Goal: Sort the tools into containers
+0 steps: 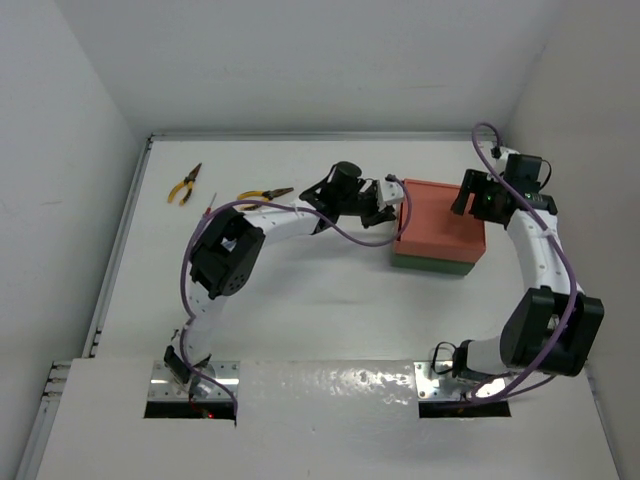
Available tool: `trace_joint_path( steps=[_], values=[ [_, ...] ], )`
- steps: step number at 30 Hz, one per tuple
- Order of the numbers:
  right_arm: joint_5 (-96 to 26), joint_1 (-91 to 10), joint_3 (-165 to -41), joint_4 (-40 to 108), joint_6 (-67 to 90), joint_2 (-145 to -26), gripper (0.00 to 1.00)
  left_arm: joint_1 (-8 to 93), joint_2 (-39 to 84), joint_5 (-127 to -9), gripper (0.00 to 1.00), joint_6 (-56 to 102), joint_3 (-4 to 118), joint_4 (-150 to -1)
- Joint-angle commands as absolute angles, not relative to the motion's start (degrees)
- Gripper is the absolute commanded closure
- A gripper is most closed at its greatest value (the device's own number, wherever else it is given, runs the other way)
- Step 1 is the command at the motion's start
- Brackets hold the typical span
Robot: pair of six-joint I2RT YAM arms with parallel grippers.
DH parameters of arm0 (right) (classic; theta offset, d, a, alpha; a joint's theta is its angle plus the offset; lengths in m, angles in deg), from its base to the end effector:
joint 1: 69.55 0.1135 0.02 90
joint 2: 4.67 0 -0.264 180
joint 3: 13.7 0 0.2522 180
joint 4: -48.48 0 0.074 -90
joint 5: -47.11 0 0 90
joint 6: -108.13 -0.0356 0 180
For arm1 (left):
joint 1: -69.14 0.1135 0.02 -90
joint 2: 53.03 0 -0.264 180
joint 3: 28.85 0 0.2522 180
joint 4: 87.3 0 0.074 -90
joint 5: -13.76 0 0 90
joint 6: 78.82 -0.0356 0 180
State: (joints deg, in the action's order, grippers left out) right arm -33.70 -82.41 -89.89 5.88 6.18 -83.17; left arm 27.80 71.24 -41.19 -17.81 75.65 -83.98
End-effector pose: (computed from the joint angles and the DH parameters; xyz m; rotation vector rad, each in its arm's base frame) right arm 0.2905 -0.0605 0.2850 0.4278 2.3098 0.1809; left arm 0.3626 -0.3462 0.2059 1.4391 1.3443 -0.7422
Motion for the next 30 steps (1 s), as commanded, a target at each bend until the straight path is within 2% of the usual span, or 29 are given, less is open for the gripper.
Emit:
trace_joint_path(
  steps=[1, 11, 15, 18, 24, 27, 28, 29, 30],
  values=[
    [-36.8, -82.2, -88.9, 6.1, 5.6, -84.7, 0.25, 29.1, 66.4, -44.4, 1.0, -17.0, 76.7, -78.9],
    [-37.5, -82.2, -88.9, 6.2, 8.6, -84.2, 0.29, 30.2, 60.8, -51.1, 1.0, -10.3, 69.0, -78.8],
    [-32.1, -82.2, -92.4, 2.7, 12.7, -82.2, 0.29, 31.1, 59.3, -52.7, 1.0, -8.8, 67.4, -79.0],
    [-29.2, -82.2, -91.3, 2.4, 14.3, -78.6, 0.26, 31.0, 58.9, -52.2, 1.0, -9.3, 66.4, -79.3],
    [-33.7, -82.2, -90.0, -0.1, 12.9, -77.8, 0.17, 31.1, 58.9, -51.5, 1.0, -11.8, 68.7, -82.3],
    [-36.1, -82.2, -90.1, -1.6, 11.5, -78.2, 0.13, 31.8, 59.3, -52.0, 0.77, -6.0, 74.2, -84.3],
    [-38.2, -82.2, -90.0, -1.7, 10.5, -78.2, 0.12, 31.8, 59.6, -52.2, 0.63, -4.7, 75.8, -84.1],
    [-39.5, -82.2, -89.6, -1.7, 10.0, -78.2, 0.09, 31.7, 60.2, -52.5, 0.58, -0.9, 78.7, -83.7],
    [-42.0, -82.2, -89.5, -1.8, 9.2, -78.3, 0.08, 31.3, 60.8, -54.3, 0.46, 1.0, 80.1, -82.6]
  ],
)
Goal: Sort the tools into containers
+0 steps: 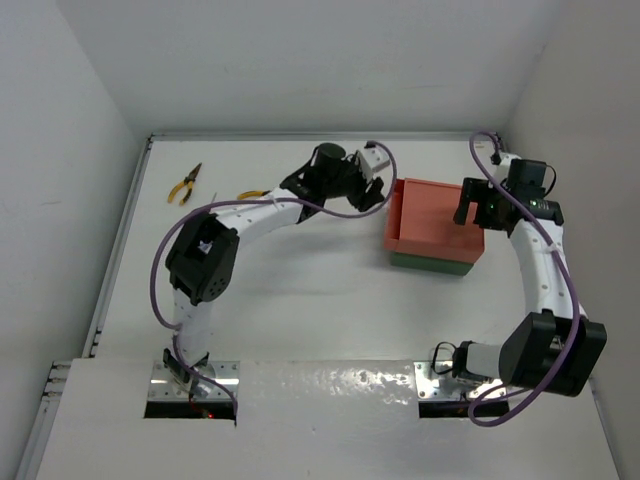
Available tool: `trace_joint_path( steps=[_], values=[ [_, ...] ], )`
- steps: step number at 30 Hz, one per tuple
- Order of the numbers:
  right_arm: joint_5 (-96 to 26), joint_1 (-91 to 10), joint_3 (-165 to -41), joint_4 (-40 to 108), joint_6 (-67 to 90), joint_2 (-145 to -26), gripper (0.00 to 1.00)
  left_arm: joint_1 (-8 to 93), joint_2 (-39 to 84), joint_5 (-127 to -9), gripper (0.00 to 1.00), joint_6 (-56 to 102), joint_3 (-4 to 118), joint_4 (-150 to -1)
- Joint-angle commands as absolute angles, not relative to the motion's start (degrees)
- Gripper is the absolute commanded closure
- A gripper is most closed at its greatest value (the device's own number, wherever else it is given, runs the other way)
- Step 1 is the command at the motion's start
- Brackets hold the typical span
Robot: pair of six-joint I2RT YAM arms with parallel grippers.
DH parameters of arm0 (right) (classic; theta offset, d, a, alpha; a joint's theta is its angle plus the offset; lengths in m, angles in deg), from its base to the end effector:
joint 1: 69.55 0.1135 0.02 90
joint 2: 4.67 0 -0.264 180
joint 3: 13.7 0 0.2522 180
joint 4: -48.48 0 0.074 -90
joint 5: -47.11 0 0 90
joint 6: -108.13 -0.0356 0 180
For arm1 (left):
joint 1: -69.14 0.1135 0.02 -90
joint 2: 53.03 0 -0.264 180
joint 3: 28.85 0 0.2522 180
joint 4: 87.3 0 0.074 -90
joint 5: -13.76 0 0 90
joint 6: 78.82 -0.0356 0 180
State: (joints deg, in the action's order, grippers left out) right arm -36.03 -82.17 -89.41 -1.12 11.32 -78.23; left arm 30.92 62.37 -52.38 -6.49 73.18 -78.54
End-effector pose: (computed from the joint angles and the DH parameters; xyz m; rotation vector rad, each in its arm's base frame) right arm 0.2656 -0.0551 0.2956 0.3487 2.3678 0.0960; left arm 0.3661 -0.3066 0.2535 1.1630 1.5987 -0.6418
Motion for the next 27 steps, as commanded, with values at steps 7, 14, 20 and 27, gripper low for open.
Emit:
trace_joint_path(
  steps=[7, 14, 20, 27],
  values=[
    [-42.0, -82.2, -90.2, -2.4, 8.4, -79.7, 0.07, 28.2, 64.2, -63.8, 0.41, 1.6, 84.4, -74.3],
    [-38.6, -82.2, -88.7, -1.8, 9.1, -80.0, 0.08, 27.7, 65.5, -64.9, 0.42, 2.5, 81.1, -78.8],
    [-39.2, -82.2, -87.2, -2.7, 10.0, -79.5, 0.09, 27.6, 66.7, -63.0, 0.4, 4.5, 84.0, -79.8],
    [-43.0, -82.2, -86.5, -3.9, 10.7, -79.0, 0.12, 26.7, 68.0, -61.9, 0.4, 7.0, 85.1, -78.4]
  ],
)
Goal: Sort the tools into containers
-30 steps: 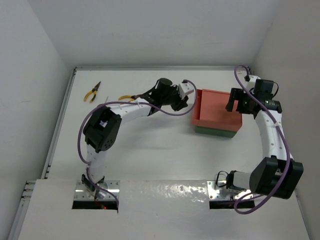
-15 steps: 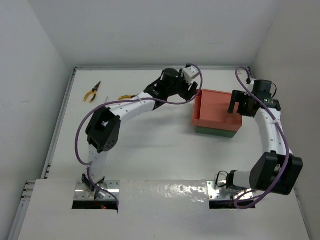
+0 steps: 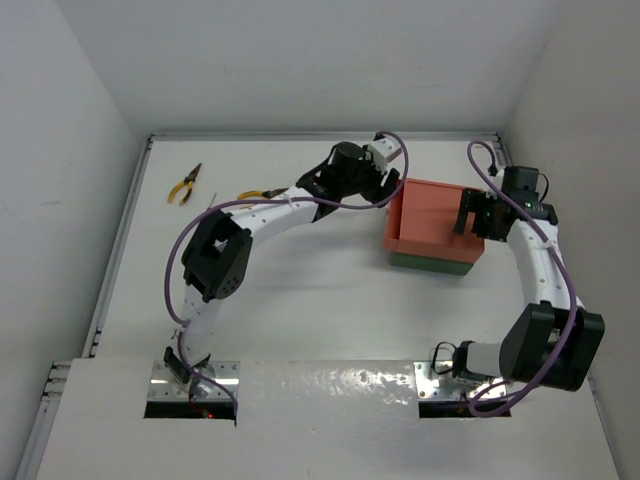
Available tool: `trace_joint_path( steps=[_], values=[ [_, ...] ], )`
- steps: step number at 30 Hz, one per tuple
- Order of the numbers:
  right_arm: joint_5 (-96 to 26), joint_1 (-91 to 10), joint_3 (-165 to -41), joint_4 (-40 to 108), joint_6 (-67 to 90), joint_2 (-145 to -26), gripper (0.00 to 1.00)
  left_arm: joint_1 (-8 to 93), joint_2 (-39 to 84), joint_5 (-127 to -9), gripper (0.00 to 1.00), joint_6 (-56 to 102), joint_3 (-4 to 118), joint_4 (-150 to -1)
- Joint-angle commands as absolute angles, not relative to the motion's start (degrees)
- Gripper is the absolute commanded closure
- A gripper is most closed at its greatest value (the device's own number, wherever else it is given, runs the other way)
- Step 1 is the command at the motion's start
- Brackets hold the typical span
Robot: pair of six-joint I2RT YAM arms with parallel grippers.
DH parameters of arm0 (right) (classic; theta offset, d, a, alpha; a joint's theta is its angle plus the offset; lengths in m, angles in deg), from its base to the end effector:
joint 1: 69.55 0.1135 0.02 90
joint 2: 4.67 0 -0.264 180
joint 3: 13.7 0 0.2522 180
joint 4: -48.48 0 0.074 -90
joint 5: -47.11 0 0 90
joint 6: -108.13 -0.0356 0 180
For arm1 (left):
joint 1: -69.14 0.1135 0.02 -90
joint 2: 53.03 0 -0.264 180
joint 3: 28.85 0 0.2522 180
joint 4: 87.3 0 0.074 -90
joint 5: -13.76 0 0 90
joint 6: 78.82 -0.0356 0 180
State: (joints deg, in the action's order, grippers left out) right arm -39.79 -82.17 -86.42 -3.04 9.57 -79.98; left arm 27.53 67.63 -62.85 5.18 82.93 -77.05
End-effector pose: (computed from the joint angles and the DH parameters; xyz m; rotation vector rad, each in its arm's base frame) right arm 0.2631 -0.0569 0.2687 0.4403 2.4748 0.0391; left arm 0.3732 -0.3425 0.2661 0.9317 1.7102 -0.6392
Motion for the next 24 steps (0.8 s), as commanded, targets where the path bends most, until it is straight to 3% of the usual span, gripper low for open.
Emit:
trace_joint_path(
  steps=[1, 7, 13, 19, 24],
  values=[
    [-44.3, -82.2, -86.7, -4.3, 10.9, -79.0, 0.12, 26.5, 68.2, -62.1, 0.4, 6.9, 85.1, -77.9],
    [-42.0, -82.2, -85.5, -3.2, 12.6, -78.9, 0.13, 26.2, 70.1, -65.7, 0.47, 5.9, 86.1, -75.3],
    [-36.9, -82.2, -83.1, 2.8, 12.7, -81.0, 0.28, 25.7, 72.4, -68.0, 0.58, 7.0, 88.7, -74.2],
    [-29.5, -82.2, -85.7, 5.5, 16.5, -85.3, 0.45, 25.6, 72.0, -75.1, 0.88, 13.8, 91.7, -65.3],
    [-29.4, -82.2, -90.0, 5.4, 18.6, -89.0, 0.52, 26.0, 70.8, -78.0, 1.0, 17.9, 91.5, -58.8]
  ],
)
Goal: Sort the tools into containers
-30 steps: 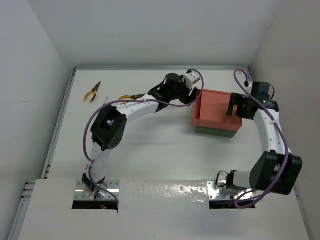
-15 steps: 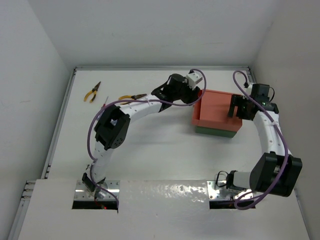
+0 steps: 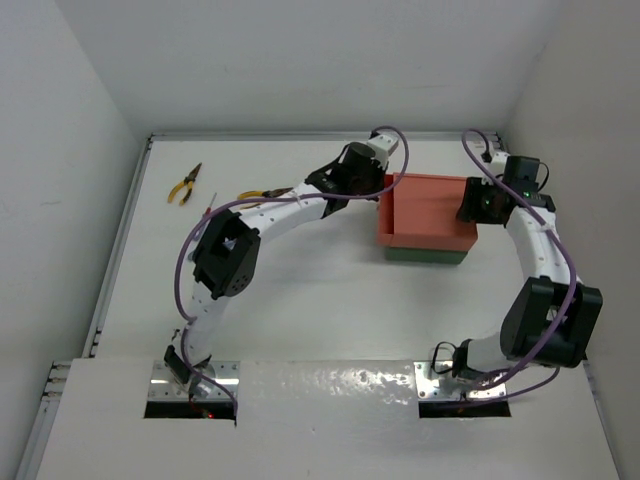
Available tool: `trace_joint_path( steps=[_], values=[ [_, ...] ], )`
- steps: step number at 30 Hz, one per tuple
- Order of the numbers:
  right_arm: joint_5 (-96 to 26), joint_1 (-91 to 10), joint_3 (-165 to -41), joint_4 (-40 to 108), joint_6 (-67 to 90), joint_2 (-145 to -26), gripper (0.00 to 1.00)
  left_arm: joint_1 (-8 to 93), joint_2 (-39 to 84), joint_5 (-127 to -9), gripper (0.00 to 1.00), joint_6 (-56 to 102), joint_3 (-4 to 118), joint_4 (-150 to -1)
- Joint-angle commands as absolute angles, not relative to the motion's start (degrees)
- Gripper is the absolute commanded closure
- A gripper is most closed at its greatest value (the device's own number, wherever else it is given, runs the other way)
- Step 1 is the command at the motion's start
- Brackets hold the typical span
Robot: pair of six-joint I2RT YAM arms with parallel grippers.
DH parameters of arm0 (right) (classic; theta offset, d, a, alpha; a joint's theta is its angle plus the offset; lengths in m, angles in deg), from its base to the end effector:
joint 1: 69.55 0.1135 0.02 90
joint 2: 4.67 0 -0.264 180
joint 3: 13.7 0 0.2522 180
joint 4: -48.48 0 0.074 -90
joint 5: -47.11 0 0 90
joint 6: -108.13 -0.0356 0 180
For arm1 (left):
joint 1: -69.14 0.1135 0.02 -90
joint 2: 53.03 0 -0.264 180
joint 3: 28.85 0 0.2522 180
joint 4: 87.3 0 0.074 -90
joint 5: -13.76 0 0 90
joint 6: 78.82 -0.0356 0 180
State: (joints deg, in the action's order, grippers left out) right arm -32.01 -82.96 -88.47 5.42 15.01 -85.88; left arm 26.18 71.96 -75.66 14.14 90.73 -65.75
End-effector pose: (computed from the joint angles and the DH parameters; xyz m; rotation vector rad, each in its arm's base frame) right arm 0.2944 -0.0633 0.2633 0.2635 2.4050 0.1493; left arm 0.3804 -0.3547 0.2563 0.7175 1.9524 -0.5073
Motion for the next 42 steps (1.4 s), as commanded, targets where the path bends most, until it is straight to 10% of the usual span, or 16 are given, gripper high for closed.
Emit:
trace_joint_path(
  steps=[1, 14, 18, 25, 42],
  values=[
    [-29.4, -82.3, -90.2, 5.5, 20.1, -89.6, 0.53, 26.2, 70.6, -78.3, 1.0, 19.0, 91.2, -58.3],
    [-30.8, -82.7, -92.0, 3.8, 21.6, -93.0, 0.46, 26.8, 69.8, -81.1, 0.99, 14.4, 91.1, -56.5],
    [-30.6, -82.7, -92.3, 3.2, 20.9, -92.5, 0.4, 26.2, 69.8, -81.1, 0.67, 11.5, 91.9, -57.0],
    [-30.3, -82.6, -92.0, 3.2, 20.5, -91.3, 0.35, 25.0, 70.5, -82.0, 0.59, 6.9, 90.6, -59.5],
    [-28.8, -82.6, -89.8, 5.0, 20.3, -92.3, 0.38, 24.5, 73.4, -86.0, 1.0, 10.7, 93.5, -53.9]
  ],
)
